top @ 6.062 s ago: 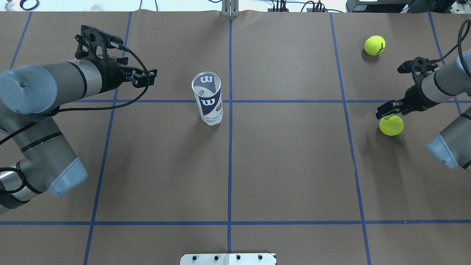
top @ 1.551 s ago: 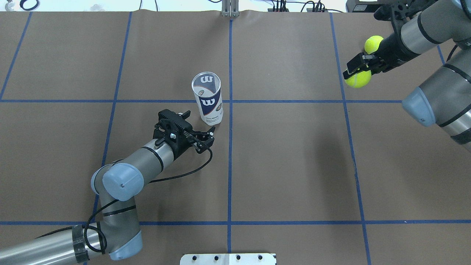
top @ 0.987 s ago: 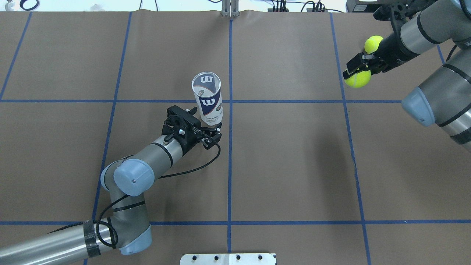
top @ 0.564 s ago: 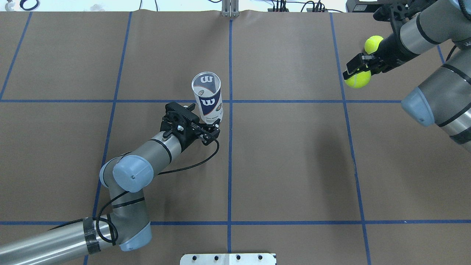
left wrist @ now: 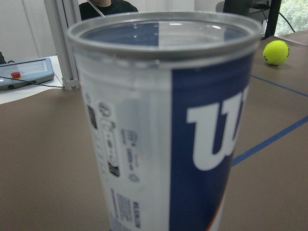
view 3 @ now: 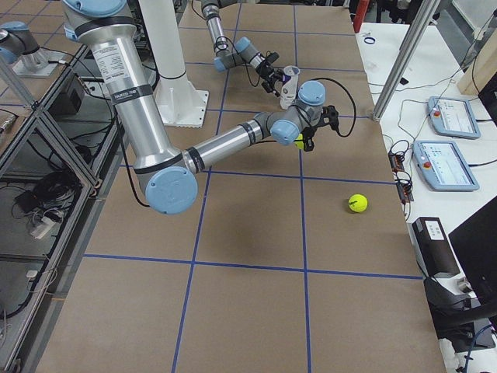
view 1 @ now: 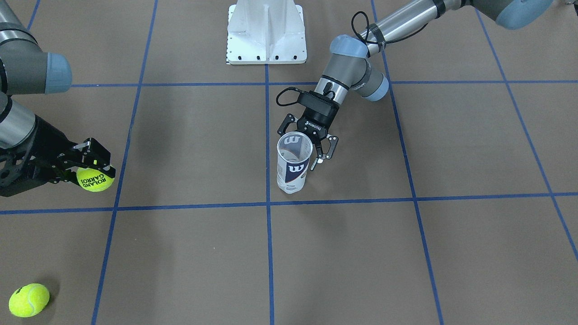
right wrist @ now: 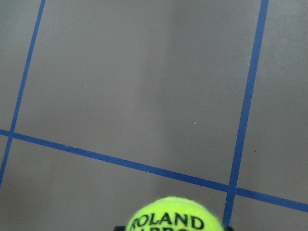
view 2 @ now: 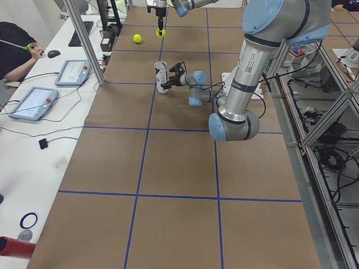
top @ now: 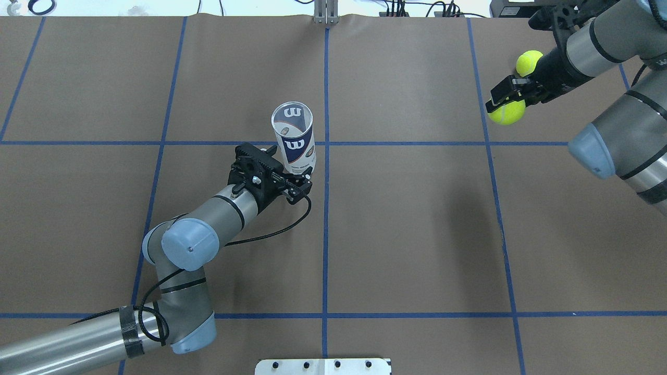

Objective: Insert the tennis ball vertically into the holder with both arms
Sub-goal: 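Close the left gripper around the tube's lower body to steady it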

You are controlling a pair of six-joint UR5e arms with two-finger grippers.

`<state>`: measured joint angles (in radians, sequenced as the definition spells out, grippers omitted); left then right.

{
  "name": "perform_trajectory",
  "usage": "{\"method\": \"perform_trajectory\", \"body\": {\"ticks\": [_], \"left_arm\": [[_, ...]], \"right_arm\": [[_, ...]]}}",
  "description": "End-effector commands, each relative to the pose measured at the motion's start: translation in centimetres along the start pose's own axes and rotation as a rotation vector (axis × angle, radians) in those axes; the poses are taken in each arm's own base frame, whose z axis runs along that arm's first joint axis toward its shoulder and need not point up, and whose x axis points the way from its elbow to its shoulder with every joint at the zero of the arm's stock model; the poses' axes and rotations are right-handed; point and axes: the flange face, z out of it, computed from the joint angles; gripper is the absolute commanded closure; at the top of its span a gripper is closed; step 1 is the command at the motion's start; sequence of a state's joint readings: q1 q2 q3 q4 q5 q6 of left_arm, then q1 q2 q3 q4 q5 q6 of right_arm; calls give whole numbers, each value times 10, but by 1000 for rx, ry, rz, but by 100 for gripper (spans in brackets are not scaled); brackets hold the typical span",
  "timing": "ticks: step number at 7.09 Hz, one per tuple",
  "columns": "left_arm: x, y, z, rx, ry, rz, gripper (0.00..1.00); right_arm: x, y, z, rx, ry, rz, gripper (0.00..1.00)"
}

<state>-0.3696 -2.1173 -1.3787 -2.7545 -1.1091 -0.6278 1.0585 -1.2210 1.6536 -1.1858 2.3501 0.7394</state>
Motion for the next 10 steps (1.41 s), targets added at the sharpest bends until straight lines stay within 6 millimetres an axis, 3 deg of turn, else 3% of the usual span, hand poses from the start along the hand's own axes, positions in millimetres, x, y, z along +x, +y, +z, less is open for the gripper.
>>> {"method": "perform_trajectory", "body": {"ticks": [1,10], "left_arm": [[0,-1,4,-1,-5,1,1],[0,-8,34,0,-33,6,1]], "right_arm": [[0,0,0,0,0,0,100],[-5,-1,0,1,-4,-7,100]]}}
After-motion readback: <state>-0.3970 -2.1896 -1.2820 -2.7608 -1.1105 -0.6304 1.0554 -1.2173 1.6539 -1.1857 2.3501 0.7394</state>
